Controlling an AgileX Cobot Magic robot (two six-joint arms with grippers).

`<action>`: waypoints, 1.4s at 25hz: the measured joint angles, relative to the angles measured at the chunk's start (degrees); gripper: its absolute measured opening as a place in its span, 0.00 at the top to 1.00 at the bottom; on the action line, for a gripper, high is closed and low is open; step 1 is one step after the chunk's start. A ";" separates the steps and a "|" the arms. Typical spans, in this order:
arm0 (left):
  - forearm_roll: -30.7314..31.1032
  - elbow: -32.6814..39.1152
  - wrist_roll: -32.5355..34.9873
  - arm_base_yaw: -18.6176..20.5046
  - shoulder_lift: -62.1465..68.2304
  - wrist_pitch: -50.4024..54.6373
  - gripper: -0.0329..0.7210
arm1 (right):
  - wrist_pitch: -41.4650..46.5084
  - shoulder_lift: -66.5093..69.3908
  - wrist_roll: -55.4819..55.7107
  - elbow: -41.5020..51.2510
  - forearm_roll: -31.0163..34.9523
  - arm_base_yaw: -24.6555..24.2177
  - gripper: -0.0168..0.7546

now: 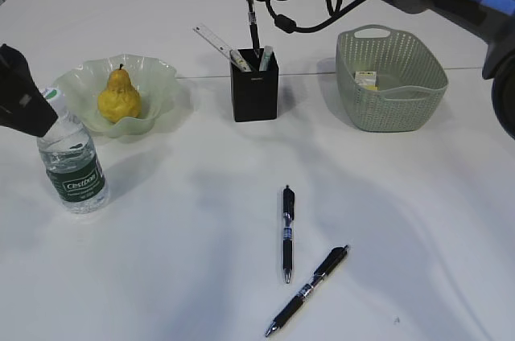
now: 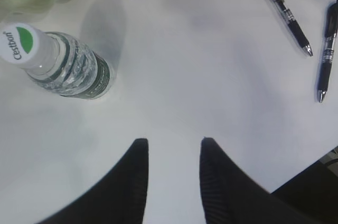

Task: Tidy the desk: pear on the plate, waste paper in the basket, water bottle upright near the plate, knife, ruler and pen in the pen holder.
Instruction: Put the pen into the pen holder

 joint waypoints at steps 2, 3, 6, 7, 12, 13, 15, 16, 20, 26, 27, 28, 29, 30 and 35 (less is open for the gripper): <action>0.00 0.00 0.00 0.00 0.00 0.00 0.66 | 0.28 0.00 0.00 0.00 0.09 0.00 0.73; 0.00 0.00 0.00 0.00 0.00 0.00 0.66 | 0.53 0.00 0.00 0.00 0.13 0.00 0.70; 0.00 0.00 0.00 0.00 0.00 0.00 0.66 | 1.08 0.00 -0.09 0.00 0.58 0.00 0.60; 0.00 0.00 0.00 0.00 0.00 0.00 0.66 | 1.17 0.00 -0.09 0.00 0.58 0.00 0.57; 0.00 0.00 0.00 0.00 0.00 0.00 0.66 | 2.08 0.00 -0.09 0.00 1.19 0.00 0.50; 0.00 0.00 0.00 0.00 0.00 0.00 0.66 | 2.35 0.00 -0.09 0.00 1.11 0.00 0.50; 0.00 0.00 0.00 0.00 0.00 0.00 0.66 | 3.54 0.00 -0.09 0.00 1.21 0.00 0.50; 0.00 0.00 0.00 0.00 0.00 0.00 0.66 | 4.07 0.00 -0.09 0.00 1.21 0.00 0.50; -0.10 0.00 0.00 0.00 0.00 0.00 0.66 | 6.13 0.00 -0.09 0.00 1.21 0.00 0.50; -0.45 0.00 0.00 0.00 0.00 0.00 0.66 | 14.67 -1.13 -0.09 0.00 -0.63 -1.99 0.49; -0.71 0.00 0.00 0.00 0.00 0.00 0.66 | 14.67 -1.13 -0.09 0.00 -0.63 -1.99 0.49; -1.01 0.00 0.00 0.00 0.00 0.00 0.66 | 14.67 -1.13 -0.09 0.00 -0.63 -1.99 0.49; -1.47 0.00 0.00 0.00 0.00 0.00 0.66 | 19.22 -2.86 -0.09 0.00 -2.76 -3.00 0.49; -1.47 0.00 0.00 0.00 0.00 -0.11 0.66 | 19.22 -2.86 -0.09 0.00 -2.76 -3.00 0.49; -1.78 0.00 0.00 0.00 0.00 -0.43 0.66 | 30.66 -6.94 -0.09 -0.13 -10.74 -3.57 0.49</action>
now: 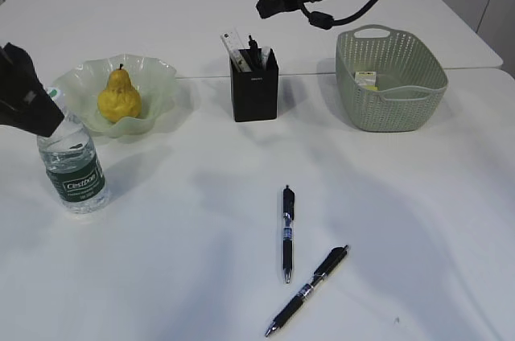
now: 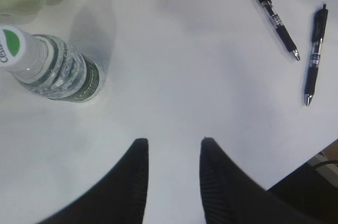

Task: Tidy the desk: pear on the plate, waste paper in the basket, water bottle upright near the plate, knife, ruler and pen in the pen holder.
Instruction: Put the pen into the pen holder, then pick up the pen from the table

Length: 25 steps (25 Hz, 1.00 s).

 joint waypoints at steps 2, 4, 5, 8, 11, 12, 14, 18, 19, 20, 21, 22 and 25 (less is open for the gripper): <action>-0.09 0.00 0.00 0.00 0.00 -0.07 0.66 | 1.83 -0.32 0.20 -0.09 -1.03 0.00 0.49; -0.09 0.00 0.00 0.00 0.00 -0.12 0.66 | 8.36 -1.42 1.24 -0.09 -3.68 0.00 0.49; -0.09 0.00 0.00 0.00 0.00 -0.12 0.66 | 9.17 -1.59 1.50 -0.09 -3.96 0.00 0.49; -0.09 0.00 0.00 0.00 0.00 -0.22 0.66 | 13.91 -2.19 4.30 -0.09 -6.67 0.00 0.49; -0.21 0.00 0.00 0.00 0.00 -0.34 0.66 | 14.50 -2.71 8.56 -0.09 -10.76 0.00 0.49; -0.21 0.00 0.00 0.00 0.00 -0.34 0.66 | 14.48 -2.85 9.48 -0.09 -11.75 0.00 0.49; -0.43 0.00 0.00 0.00 0.00 -0.46 0.66 | 14.72 -2.98 11.05 -0.09 -13.46 0.00 0.49; -0.66 0.00 0.00 0.00 0.00 -0.55 0.66 | 14.97 -3.85 12.77 -0.09 -14.68 0.00 0.49; -0.66 0.00 0.00 0.00 0.00 -0.59 0.66 | 14.97 -3.85 12.77 -0.09 -14.68 0.00 0.49; -0.66 0.00 0.00 0.00 0.00 -0.59 0.66 | 14.97 -3.85 12.77 -0.09 -14.68 0.00 0.49; -0.66 0.00 0.00 0.00 0.00 -0.59 0.66 | 14.97 -3.85 12.77 -0.09 -14.68 0.00 0.49; -0.66 0.00 0.00 0.00 0.00 -0.59 0.66 | 15.13 -7.53 16.81 -0.09 -14.78 0.00 0.49; -0.66 0.00 0.00 0.00 0.00 -0.59 0.66 | 15.13 -9.44 18.15 -0.09 -14.78 0.00 0.50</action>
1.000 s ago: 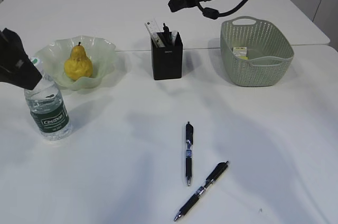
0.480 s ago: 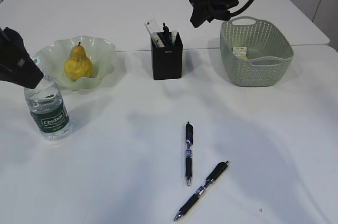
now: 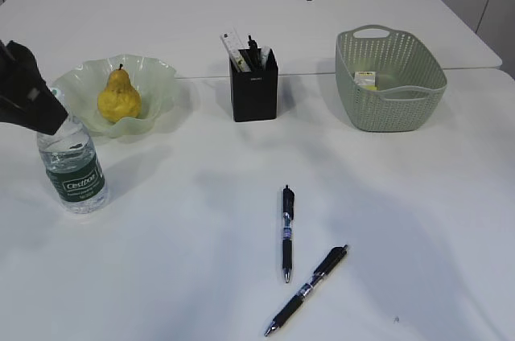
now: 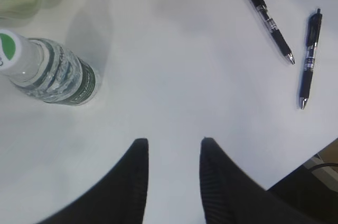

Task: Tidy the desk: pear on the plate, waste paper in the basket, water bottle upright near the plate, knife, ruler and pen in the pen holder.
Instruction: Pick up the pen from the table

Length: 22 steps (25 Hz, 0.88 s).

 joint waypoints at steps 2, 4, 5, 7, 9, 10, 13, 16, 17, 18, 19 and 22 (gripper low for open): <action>-0.03 0.00 0.00 0.00 0.00 0.00 0.66 | 0.14 -1.79 0.54 0.30 0.00 0.00 0.50; -0.03 0.00 0.00 0.00 0.00 0.00 0.66 | 0.14 -3.74 0.70 2.31 0.00 0.00 0.50; -0.03 0.00 0.00 0.00 0.00 0.00 0.66 | 0.14 -5.41 0.85 4.53 0.00 0.00 0.50; -0.03 0.00 0.00 0.00 0.00 -0.09 0.66 | 0.14 -6.84 0.98 6.45 0.00 0.00 0.50; -0.03 0.00 0.00 0.00 0.00 -0.21 0.66 | 0.14 -9.53 1.33 11.93 0.00 0.00 0.50; -0.03 0.00 0.00 0.00 0.00 -0.31 0.66 | 0.14 -10.63 1.33 11.93 0.00 0.00 0.50; -0.24 0.00 0.00 0.00 0.00 -0.42 0.66 | 0.14 -11.86 1.51 18.08 0.10 0.00 0.50; -0.16 0.00 0.00 0.00 0.00 -0.66 0.66 | 0.14 -15.62 1.64 26.19 0.10 0.00 0.50; -0.26 0.00 0.00 0.00 0.00 -0.66 0.66 | 0.14 -15.62 1.64 26.19 0.10 0.00 0.50; -0.26 0.00 0.00 0.00 0.00 -0.66 0.66 | 0.14 -18.08 1.73 30.84 0.02 0.00 0.50; -0.26 0.00 0.00 0.00 0.00 -0.66 0.66 | 0.02 -18.80 1.77 31.99 0.02 0.00 0.50; -0.26 0.00 0.00 0.00 0.00 -0.77 0.66 | 0.02 -20.99 1.91 36.47 -0.12 0.00 0.50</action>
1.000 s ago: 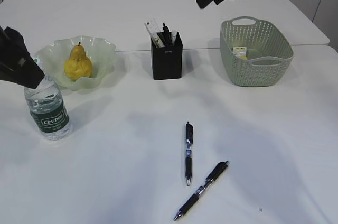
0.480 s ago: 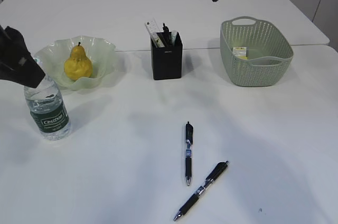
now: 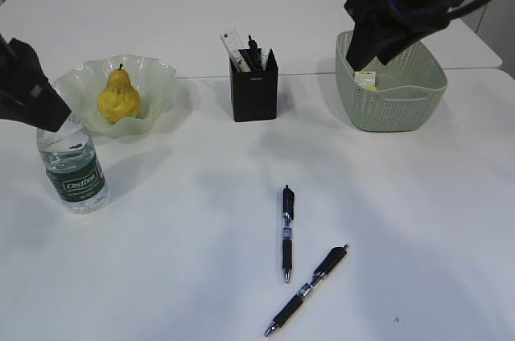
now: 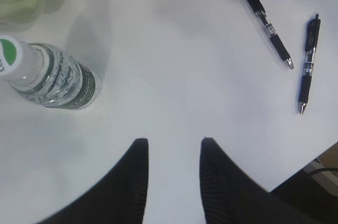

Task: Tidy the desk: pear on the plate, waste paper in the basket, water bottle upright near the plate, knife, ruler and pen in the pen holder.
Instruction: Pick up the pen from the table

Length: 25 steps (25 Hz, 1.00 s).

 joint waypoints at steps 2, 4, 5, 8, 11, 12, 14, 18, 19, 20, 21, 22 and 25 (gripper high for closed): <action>-0.11 0.00 0.00 0.00 0.00 0.00 0.66 | -0.10 -0.93 0.00 1.90 0.00 0.00 0.50; -0.48 0.00 0.00 0.00 0.00 -0.08 0.66 | -0.06 -1.95 0.09 4.00 -0.11 0.00 0.50; -0.75 0.00 0.00 0.00 0.00 -0.08 0.66 | -0.06 -1.95 0.09 4.00 -0.11 0.00 0.50; -1.22 0.00 0.00 0.00 0.00 -0.08 0.66 | -0.21 -3.82 0.09 8.99 -0.11 0.00 0.50; -1.36 0.00 0.00 0.00 0.00 -0.08 0.66 | -0.21 -4.42 0.21 11.15 -0.11 0.00 0.50; -1.50 0.00 0.00 0.00 0.00 -0.08 0.66 | -0.21 -4.42 0.21 11.15 -0.11 0.00 0.50; -1.62 0.00 0.00 0.00 0.00 -0.08 0.66 | -0.35 -4.54 0.29 12.34 0.12 0.00 0.50; -1.73 0.00 0.00 0.00 0.00 -0.08 0.66 | -0.63 -5.54 0.43 13.98 0.23 0.00 0.50; -1.73 0.00 0.00 0.00 0.00 -0.08 0.66 | -0.63 -6.20 0.43 14.84 -0.16 0.00 0.50; -1.73 0.00 0.00 0.00 0.00 -0.08 0.66 | -0.68 -6.49 0.43 15.06 -0.19 0.00 0.50; -1.73 0.00 0.00 0.00 0.00 -0.08 0.66 | -0.68 -7.20 0.57 15.74 -0.45 0.00 0.50; -1.73 0.00 0.00 0.00 0.00 -0.08 0.66 | -0.77 -8.46 0.57 16.80 -0.68 0.00 0.50; -1.73 0.00 0.00 0.00 0.00 -0.08 0.66 | -0.77 -10.78 0.83 18.22 -0.68 0.00 0.49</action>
